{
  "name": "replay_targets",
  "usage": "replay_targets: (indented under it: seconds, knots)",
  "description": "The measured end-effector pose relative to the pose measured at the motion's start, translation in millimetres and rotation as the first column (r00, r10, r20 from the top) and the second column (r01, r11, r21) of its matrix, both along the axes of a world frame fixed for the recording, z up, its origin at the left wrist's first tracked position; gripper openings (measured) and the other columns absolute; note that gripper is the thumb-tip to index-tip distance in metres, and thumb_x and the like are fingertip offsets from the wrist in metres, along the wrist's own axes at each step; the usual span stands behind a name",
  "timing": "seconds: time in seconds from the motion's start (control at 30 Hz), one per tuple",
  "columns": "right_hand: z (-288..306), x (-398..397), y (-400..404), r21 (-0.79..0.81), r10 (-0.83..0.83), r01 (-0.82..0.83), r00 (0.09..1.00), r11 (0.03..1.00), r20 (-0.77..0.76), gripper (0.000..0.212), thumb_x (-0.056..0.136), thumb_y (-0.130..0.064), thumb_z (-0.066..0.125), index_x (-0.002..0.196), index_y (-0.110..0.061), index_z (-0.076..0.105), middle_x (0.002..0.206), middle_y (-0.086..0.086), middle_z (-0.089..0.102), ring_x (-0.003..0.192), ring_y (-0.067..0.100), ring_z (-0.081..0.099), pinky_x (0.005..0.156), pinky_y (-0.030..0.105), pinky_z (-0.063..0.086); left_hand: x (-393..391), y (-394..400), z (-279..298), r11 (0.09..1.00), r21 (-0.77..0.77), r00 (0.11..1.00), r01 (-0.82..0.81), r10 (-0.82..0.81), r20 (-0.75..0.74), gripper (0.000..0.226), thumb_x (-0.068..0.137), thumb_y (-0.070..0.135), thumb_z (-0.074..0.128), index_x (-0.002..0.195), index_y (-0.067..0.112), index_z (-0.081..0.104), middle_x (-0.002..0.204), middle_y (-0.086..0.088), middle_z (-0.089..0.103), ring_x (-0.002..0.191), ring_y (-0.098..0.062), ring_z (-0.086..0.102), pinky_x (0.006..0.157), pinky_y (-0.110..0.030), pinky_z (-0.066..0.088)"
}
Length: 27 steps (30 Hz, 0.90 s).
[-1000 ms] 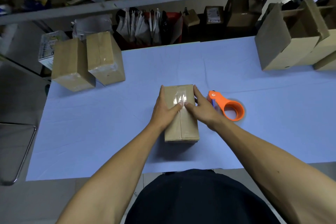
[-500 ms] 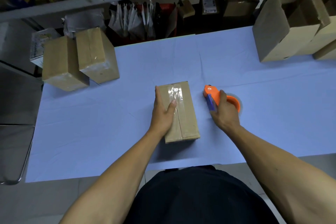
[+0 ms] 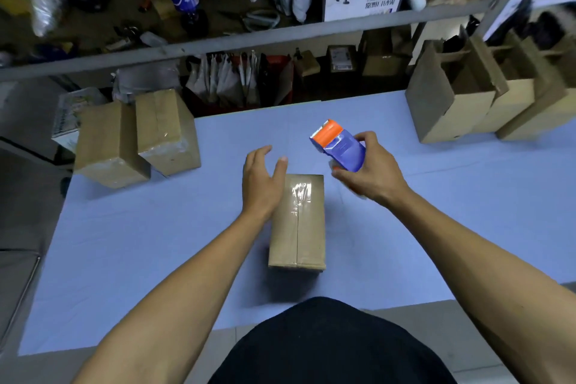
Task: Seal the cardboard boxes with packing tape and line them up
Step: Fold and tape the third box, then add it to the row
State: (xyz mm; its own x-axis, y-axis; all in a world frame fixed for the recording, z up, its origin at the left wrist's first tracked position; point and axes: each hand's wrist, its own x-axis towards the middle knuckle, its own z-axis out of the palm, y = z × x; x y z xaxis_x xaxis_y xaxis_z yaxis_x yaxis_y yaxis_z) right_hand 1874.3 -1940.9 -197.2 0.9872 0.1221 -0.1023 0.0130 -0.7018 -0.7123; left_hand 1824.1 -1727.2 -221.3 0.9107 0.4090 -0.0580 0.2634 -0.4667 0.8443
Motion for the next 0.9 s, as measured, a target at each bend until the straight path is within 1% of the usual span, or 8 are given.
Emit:
replay_targets:
  seconds: [0.07, 0.17, 0.33, 0.5, 0.6, 0.7, 0.8, 0.9]
  knots:
    - [7.2, 2.0, 4.0, -0.051, 0.095, -0.093, 0.995, 0.994, 0.041, 0.058, 0.076, -0.046, 0.077, 0.119, -0.025, 0.043, 0.098, -0.006, 0.061, 0.078, 0.013, 0.06, 0.065, 0.028, 0.048, 24.4, 1.8, 25.9, 0.991, -0.131, 1.0, -0.005, 0.002, -0.028, 0.022, 0.099, 0.037, 0.056, 0.109, 0.019, 0.065, 0.113, 0.002, 0.066, 0.102, -0.014, 0.062, 0.088, -0.029, 0.049]
    - [15.9, 0.2, 10.6, -0.027, 0.149, -0.147, 0.983, 0.989, 0.105, 0.056, 0.078, -0.049, 0.077, 0.118, -0.026, 0.046, 0.098, -0.008, 0.059, 0.077, 0.004, 0.058, 0.06, 0.016, 0.041, 52.1, 6.1, 57.0, 0.863, -0.504, 0.951, 0.012, -0.166, -0.262, 0.034, 0.097, 0.049, 0.054, 0.099, 0.018, 0.068, 0.099, -0.001, 0.071, 0.09, -0.017, 0.067, 0.074, -0.032, 0.052]
    - [27.1, -4.2, 11.2, 0.061, 0.169, -0.179, 0.976, 0.982, 0.14, 0.058, 0.077, -0.047, 0.08, 0.12, -0.025, 0.048, 0.102, -0.008, 0.059, 0.082, 0.003, 0.059, 0.064, 0.013, 0.043, 59.8, 20.4, 67.6, 0.697, -0.712, 0.853, -0.092, -0.314, -0.417, 0.034, 0.094, 0.043, 0.063, 0.095, 0.01, 0.069, 0.087, -0.004, 0.067, 0.07, -0.014, 0.062, 0.061, -0.027, 0.053]
    - [32.4, -5.2, 8.3, 0.13, 0.199, -0.218, 0.97, 0.967, 0.139, 0.059, 0.078, -0.042, 0.081, 0.121, -0.028, 0.044, 0.108, -0.01, 0.055, 0.087, 0.003, 0.059, 0.062, 0.007, 0.044, 58.6, 25.4, 68.0, 0.543, -0.831, 0.842, -0.119, -0.389, -0.374, 0.029, 0.092, 0.043, 0.066, 0.089, 0.014, 0.066, 0.074, 0.0, 0.063, 0.056, -0.01, 0.055, 0.051, -0.023, 0.048]
    - [32.3, -7.5, 6.8, 0.133, 0.209, -0.226, 0.969, 0.965, 0.132, 0.059, 0.078, -0.043, 0.081, 0.121, -0.028, 0.044, 0.109, -0.009, 0.055, 0.088, 0.005, 0.06, 0.063, 0.008, 0.045, 58.0, 21.6, 69.7, 0.579, -0.81, 0.868, -0.091, -0.353, -0.35, 0.019, 0.093, 0.034, 0.067, 0.09, 0.016, 0.071, 0.075, 0.001, 0.068, 0.055, -0.01, 0.055, 0.051, -0.022, 0.046]
    - [31.2, -9.0, 2.7, 0.113, 0.23, -0.244, 0.965, 0.963, 0.123, 0.056, 0.077, -0.046, 0.08, 0.118, -0.029, 0.044, 0.106, -0.009, 0.056, 0.086, 0.006, 0.06, 0.065, 0.011, 0.045, 57.4, 19.4, 70.5, 0.693, -0.72, 0.894, 0.012, -0.33, -0.304, 0.013, 0.092, 0.026, 0.067, 0.083, 0.017, 0.073, 0.078, 0.0, 0.069, 0.058, -0.011, 0.054, 0.055, -0.023, 0.044]
    - [32.6, -6.1, -0.1, -0.116, 0.297, -0.281, 0.941, 0.953, 0.162, 0.055, 0.074, -0.065, 0.069, 0.107, -0.027, 0.048, 0.094, -0.008, 0.058, 0.076, 0.008, 0.057, 0.061, 0.018, 0.044, 57.0, 12.2, 72.8, 0.88, -0.453, 0.925, 0.139, -0.278, -0.258, 0.018, 0.092, 0.021, 0.064, 0.075, 0.016, 0.067, 0.071, 0.001, 0.063, 0.066, -0.013, 0.052, 0.057, -0.025, 0.042]
    - [35.5, 3.0, 2.0, -0.358, 0.404, -0.325, 0.899, 0.875, 0.169, 0.067, 0.068, -0.073, 0.051, 0.11, -0.021, 0.045, 0.089, -0.003, 0.06, 0.067, 0.013, 0.056, 0.057, 0.026, 0.042, 56.8, 5.9, 73.7, 0.934, -0.246, 0.921, 0.258, -0.315, -0.228, 0.024, 0.099, 0.022, 0.052, 0.078, 0.017, 0.063, 0.076, 0.001, 0.062, 0.073, -0.013, 0.055, 0.06, -0.026, 0.043]
